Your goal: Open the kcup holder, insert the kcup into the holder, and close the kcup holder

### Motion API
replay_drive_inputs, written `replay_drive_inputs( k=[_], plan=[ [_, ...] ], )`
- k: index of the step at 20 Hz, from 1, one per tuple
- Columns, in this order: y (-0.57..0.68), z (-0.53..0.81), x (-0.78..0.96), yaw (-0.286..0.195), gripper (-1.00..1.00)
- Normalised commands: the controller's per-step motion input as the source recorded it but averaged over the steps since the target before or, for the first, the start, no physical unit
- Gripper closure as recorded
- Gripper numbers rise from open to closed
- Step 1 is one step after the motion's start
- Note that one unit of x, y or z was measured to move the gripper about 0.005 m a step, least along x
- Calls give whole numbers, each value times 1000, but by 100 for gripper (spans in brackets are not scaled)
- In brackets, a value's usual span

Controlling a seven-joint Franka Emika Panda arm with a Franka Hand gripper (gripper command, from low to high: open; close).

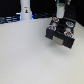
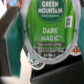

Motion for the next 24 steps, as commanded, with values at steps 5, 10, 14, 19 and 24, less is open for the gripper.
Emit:
replay_drive_inputs(
  k=[5,10,14,19,24],
  plan=[
    [440,-173,5,79,100],
    [271,-266,67,57,100],
    [160,-261,27,39,100],
    [104,-199,9,26,100],
    [1,-186,7,10,100]
  ],
)
